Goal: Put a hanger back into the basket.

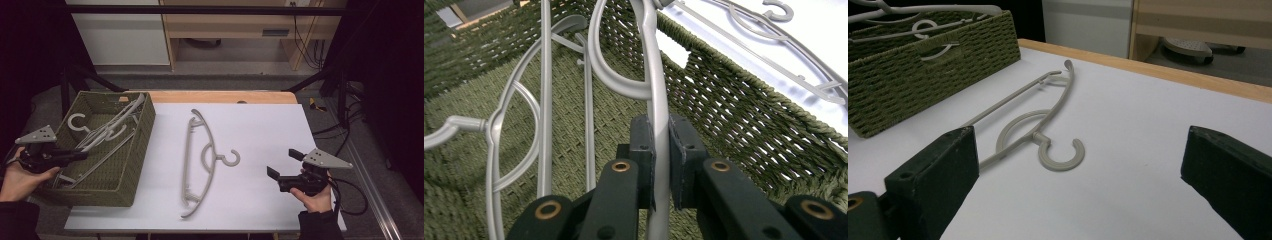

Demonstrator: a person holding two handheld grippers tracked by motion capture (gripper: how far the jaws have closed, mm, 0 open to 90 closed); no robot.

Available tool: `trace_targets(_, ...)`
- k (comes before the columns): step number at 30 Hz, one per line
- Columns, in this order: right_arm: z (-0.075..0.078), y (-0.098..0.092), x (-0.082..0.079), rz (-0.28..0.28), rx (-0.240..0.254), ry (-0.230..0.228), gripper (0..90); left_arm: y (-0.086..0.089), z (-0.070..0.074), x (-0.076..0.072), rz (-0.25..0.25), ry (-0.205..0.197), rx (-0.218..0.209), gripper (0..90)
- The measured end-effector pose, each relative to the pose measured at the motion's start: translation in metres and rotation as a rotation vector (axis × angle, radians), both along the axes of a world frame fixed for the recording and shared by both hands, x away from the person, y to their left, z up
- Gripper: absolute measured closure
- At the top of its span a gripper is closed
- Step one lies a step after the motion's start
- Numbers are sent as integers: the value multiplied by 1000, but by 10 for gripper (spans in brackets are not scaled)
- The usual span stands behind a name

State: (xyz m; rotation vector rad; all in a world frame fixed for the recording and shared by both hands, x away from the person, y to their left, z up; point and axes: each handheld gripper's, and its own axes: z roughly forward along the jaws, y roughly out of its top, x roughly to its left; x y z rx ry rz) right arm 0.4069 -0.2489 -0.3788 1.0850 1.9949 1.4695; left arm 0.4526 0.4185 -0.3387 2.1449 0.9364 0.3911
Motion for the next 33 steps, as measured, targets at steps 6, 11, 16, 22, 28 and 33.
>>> trace_targets(6, 0, 0, 0, 1, -2, -1, 23, -4, -17, 6, 12, 43, 12, 823)
trace_targets(11, -1, 1, 1, 3, -7, 0, 23, -14, -25, 8, -1, 53, 3, 823)
trace_targets(16, 0, 1, 1, 1, -2, -1, 23, -13, -30, 9, 11, 75, -30, 821)
trace_targets(22, -1, 1, 1, 4, -7, 0, 23, -16, -35, 12, 50, 140, 34, 809)
trace_targets(28, -1, 1, 1, 5, -9, -1, 23, -11, -36, 13, 100, 136, 40, 791)
trace_targets(33, -1, 1, 1, 8, -8, 1, 23, -7, -36, 15, 165, 149, 66, 763)
